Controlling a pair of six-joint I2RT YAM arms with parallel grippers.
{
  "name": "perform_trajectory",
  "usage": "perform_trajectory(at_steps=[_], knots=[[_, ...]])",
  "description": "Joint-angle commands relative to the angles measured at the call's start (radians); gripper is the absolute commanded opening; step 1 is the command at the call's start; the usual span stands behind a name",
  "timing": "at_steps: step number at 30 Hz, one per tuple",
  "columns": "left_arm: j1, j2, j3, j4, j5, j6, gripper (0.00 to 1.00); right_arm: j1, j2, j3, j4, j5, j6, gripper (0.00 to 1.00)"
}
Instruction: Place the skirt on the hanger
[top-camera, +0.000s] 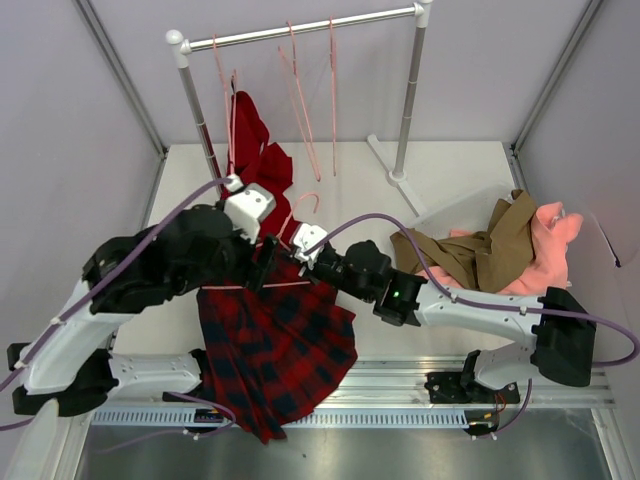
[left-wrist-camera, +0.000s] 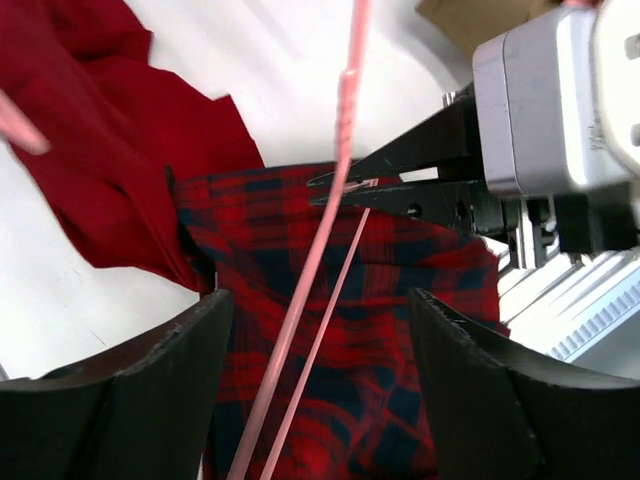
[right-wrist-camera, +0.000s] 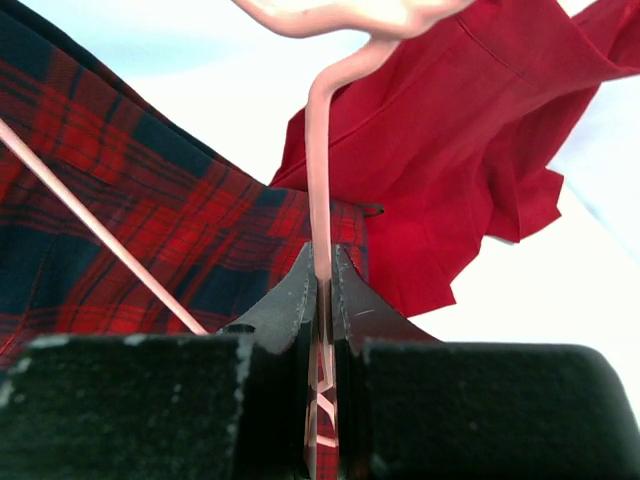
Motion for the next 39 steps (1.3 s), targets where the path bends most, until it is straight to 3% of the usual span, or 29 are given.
perform_trajectory(at_steps=[1, 3, 5, 8, 9, 10, 12, 13, 15, 16, 19, 23, 28, 34, 39], knots=[[0.010, 0.013, -0.016, 0.016, 0.073, 0.075, 0.73, 0.001, -0.072, 0.054, 0.084, -0.058, 0.009, 0.00], [0.020, 0.033, -0.038, 0.027, 0.088, 0.084, 0.67, 0.001, -0.078, 0.053, 0.075, -0.072, 0.006, 0.00], [0.039, 0.043, -0.056, 0.027, 0.091, 0.085, 0.53, 0.001, -0.086, 0.048, 0.072, -0.075, 0.005, 0.00], [0.062, 0.047, -0.056, 0.031, 0.082, 0.065, 0.23, -0.002, -0.093, 0.053, 0.047, -0.075, 0.015, 0.01], [0.072, 0.041, -0.056, 0.034, 0.078, 0.048, 0.03, -0.003, -0.093, 0.057, 0.037, -0.079, 0.028, 0.04], [0.077, 0.026, -0.067, 0.043, 0.055, 0.034, 0.00, -0.011, -0.093, 0.062, 0.024, -0.081, 0.063, 0.08], [0.091, 0.007, -0.078, 0.047, 0.035, 0.002, 0.00, -0.026, -0.099, 0.083, -0.040, -0.098, 0.121, 0.16], [0.092, -0.014, -0.091, 0.044, 0.016, -0.012, 0.00, -0.046, -0.103, 0.090, -0.071, -0.127, 0.191, 0.31], [0.094, -0.036, -0.104, 0.041, 0.019, -0.041, 0.00, -0.069, -0.135, 0.093, -0.169, -0.164, 0.267, 0.50], [0.094, -0.048, -0.131, 0.042, 0.025, -0.050, 0.00, -0.095, -0.151, 0.082, -0.195, -0.176, 0.301, 0.65], [0.097, -0.082, -0.168, 0.028, 0.010, -0.069, 0.00, -0.143, -0.239, -0.027, -0.258, -0.170, 0.472, 0.81], [0.100, -0.086, -0.181, 0.016, -0.022, -0.087, 0.00, -0.205, -0.357, -0.211, -0.255, -0.149, 0.580, 0.88], [0.148, -0.102, -0.202, 0.013, -0.034, -0.104, 0.00, -0.256, -0.406, -0.288, -0.335, -0.012, 0.732, 0.90], [0.177, -0.068, -0.211, -0.042, -0.141, -0.147, 0.00, -0.260, -0.302, -0.312, -0.292, -0.070, 0.744, 0.89], [0.241, -0.065, -0.188, -0.084, -0.218, -0.185, 0.00, -0.204, -0.140, -0.381, -0.079, -0.083, 0.631, 0.89]])
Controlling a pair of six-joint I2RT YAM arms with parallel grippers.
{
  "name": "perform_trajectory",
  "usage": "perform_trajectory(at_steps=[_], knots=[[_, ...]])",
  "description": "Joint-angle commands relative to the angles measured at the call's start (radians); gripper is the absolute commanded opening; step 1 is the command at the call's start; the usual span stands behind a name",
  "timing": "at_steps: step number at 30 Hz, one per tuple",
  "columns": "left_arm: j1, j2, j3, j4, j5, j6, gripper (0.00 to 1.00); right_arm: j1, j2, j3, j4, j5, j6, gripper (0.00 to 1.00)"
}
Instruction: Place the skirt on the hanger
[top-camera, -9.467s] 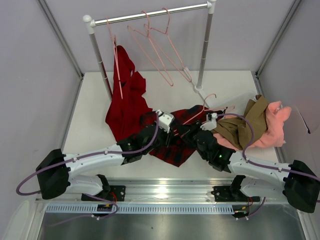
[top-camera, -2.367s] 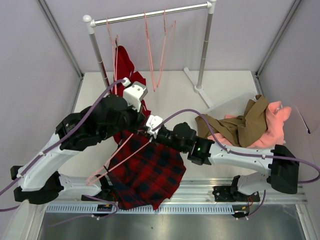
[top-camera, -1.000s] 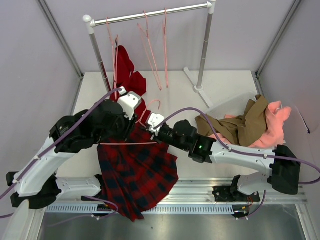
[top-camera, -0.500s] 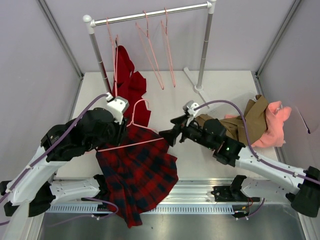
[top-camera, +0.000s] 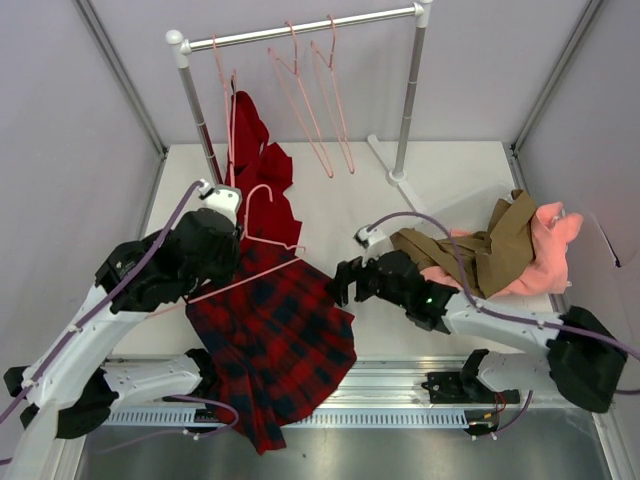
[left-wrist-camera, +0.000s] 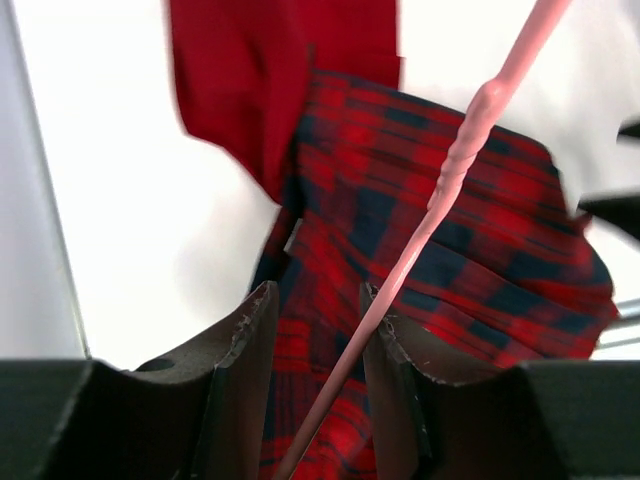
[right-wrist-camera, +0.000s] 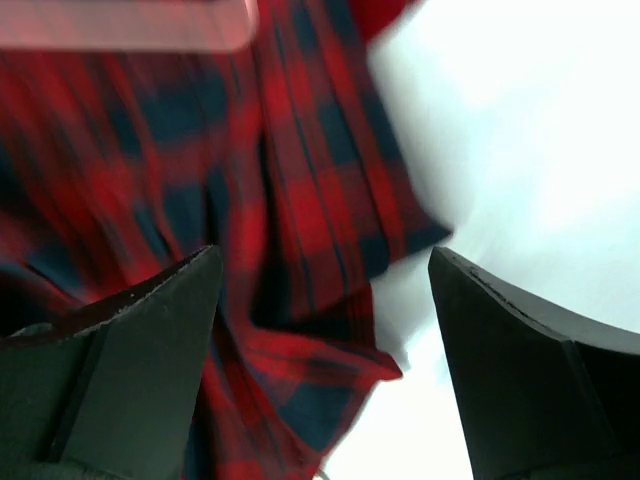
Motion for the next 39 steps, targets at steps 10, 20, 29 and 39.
perform_trajectory(at_steps=[10, 20, 29, 39], knots=[[0.094, -0.042, -0.004, 0.008, -0.118, -0.022, 0.00, 0.029, 0.470, 0.145, 0.351, -0.091, -0.141, 0.78], [0.111, -0.058, -0.016, 0.123, -0.069, 0.038, 0.00, 0.029, 0.304, 0.054, 0.212, 0.063, -0.056, 0.00], [0.108, 0.002, -0.027, 0.329, 0.156, 0.148, 0.00, 0.092, -0.300, -0.094, -0.529, 0.285, 0.206, 0.00], [0.085, 0.068, -0.142, 0.536, 0.259, 0.148, 0.00, 0.112, -0.647, -0.169, -0.920, 0.165, 0.526, 0.60]])
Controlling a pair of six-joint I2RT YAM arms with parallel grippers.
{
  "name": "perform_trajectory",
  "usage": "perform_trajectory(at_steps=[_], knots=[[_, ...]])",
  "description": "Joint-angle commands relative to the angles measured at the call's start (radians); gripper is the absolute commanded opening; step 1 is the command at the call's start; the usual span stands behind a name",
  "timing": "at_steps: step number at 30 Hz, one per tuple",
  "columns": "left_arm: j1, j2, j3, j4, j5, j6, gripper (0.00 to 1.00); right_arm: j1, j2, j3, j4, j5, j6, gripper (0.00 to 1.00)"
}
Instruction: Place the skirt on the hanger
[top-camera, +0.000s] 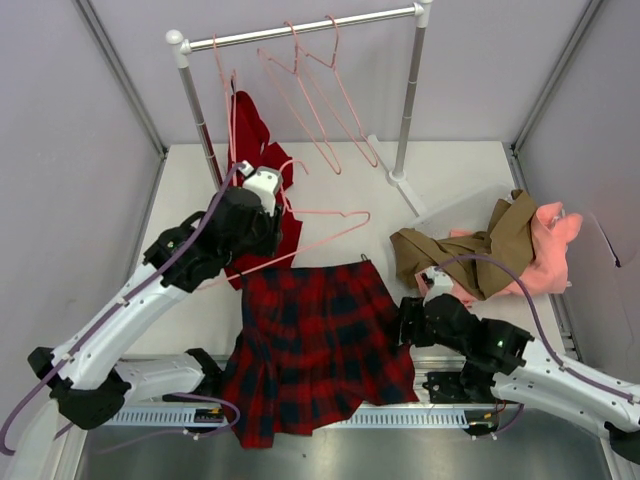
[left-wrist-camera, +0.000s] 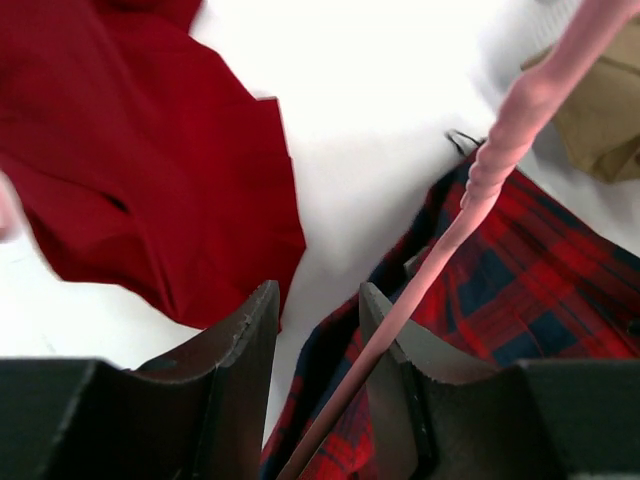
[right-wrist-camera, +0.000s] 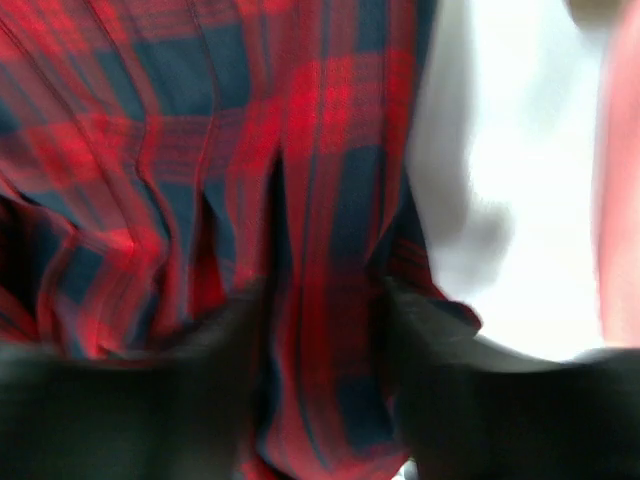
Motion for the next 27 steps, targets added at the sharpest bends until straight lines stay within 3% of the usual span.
perform_trajectory(at_steps=[1, 2, 3, 7, 13, 17, 20, 23, 27], knots=[[-0.012, -0.051, -0.053, 0.116, 0.063, 0.018, 0.00, 0.008, 0.014, 0.041, -0.171, 0.002, 0.135, 0.71], [-0.017, -0.060, -0.100, 0.115, 0.069, 0.015, 0.00, 0.006, 0.023, 0.105, -0.187, 0.025, 0.132, 0.94], [-0.018, -0.076, -0.115, 0.106, 0.071, 0.000, 0.00, 0.004, 0.035, 0.139, -0.202, 0.051, 0.110, 0.99], [-0.026, -0.112, -0.230, 0.098, 0.077, -0.078, 0.00, -0.060, 0.126, 0.294, -0.129, 0.136, -0.004, 1.00], [-0.028, -0.178, -0.424, 0.084, 0.005, -0.250, 0.00, -0.261, 0.439, 0.435, 0.083, -0.002, -0.138, 0.99], [-0.026, -0.214, -0.445, 0.031, -0.070, -0.304, 0.00, -0.278, 0.646, 0.471, 0.261, -0.094, -0.256, 0.96], [-0.026, -0.191, -0.426, -0.032, -0.133, -0.322, 0.00, -0.284, 0.808, 0.517, 0.301, -0.108, -0.319, 0.95], [-0.025, -0.178, -0.429, -0.043, -0.152, -0.333, 0.00, -0.317, 0.928, 0.561, 0.344, -0.099, -0.318, 0.95], [-0.025, -0.191, -0.449, -0.048, -0.146, -0.350, 0.00, -0.376, 1.040, 0.639, 0.364, -0.059, -0.177, 0.93]])
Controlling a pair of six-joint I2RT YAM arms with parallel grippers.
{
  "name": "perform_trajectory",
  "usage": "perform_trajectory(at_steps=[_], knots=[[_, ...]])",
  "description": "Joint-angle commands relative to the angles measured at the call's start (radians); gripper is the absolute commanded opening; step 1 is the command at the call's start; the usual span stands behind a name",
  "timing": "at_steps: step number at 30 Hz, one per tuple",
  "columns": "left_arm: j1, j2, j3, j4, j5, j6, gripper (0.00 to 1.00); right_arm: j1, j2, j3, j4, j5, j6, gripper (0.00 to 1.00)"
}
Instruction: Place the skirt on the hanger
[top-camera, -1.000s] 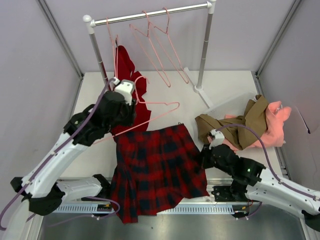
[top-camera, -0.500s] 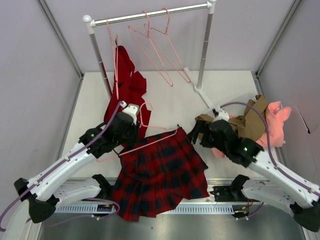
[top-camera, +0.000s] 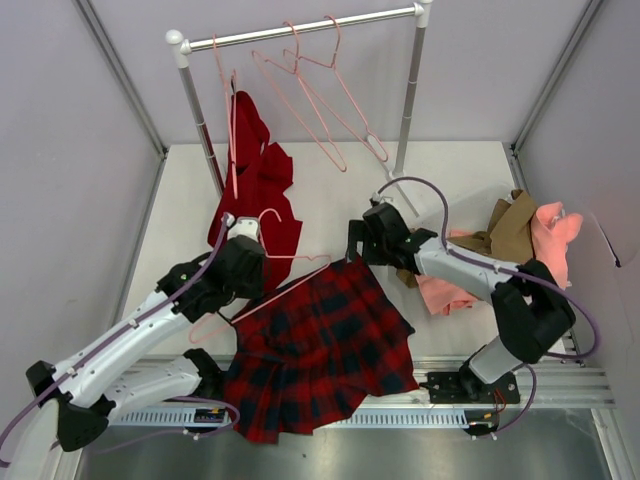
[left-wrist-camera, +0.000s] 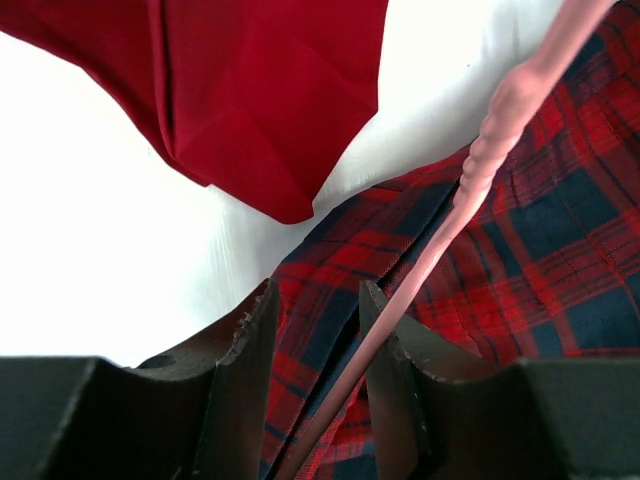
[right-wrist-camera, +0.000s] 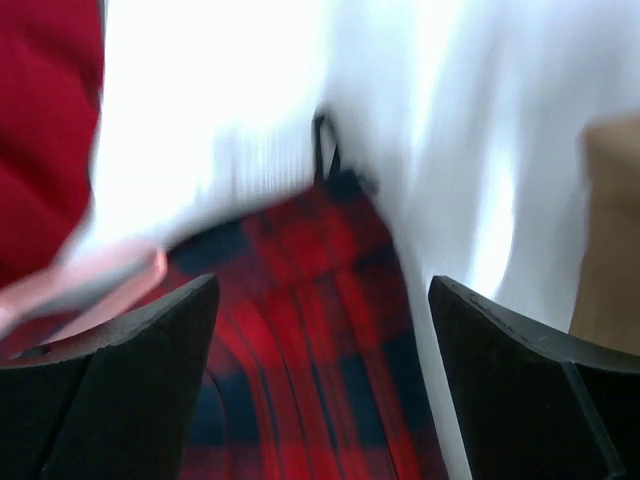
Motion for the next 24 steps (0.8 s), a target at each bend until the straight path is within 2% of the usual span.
perform_trajectory(at_steps=[1, 4, 9, 15, 20, 24], knots=[[-0.002, -0.024, -0.003, -0.009, -0.039, -0.040, 0.00, -0.054, 0.067, 0.123, 0.083, 0.031, 0.107, 0.91], [-0.002, -0.053, -0.016, 0.008, -0.043, -0.038, 0.00, -0.080, 0.155, 0.174, 0.078, 0.040, 0.212, 0.89], [-0.001, -0.064, 0.000, 0.008, -0.059, -0.029, 0.00, -0.054, 0.282, 0.272, 0.020, 0.058, 0.209, 0.85], [0.010, -0.046, 0.020, 0.012, -0.053, 0.011, 0.00, -0.035, 0.273, 0.237, -0.031, 0.078, 0.217, 0.82], [0.026, -0.046, 0.020, 0.034, -0.036, 0.031, 0.00, -0.011, 0.280, 0.214, -0.028, 0.058, 0.232, 0.72], [0.033, -0.041, 0.027, 0.031, -0.030, 0.054, 0.00, -0.003, 0.288, 0.201, -0.034, 0.075, 0.241, 0.53]])
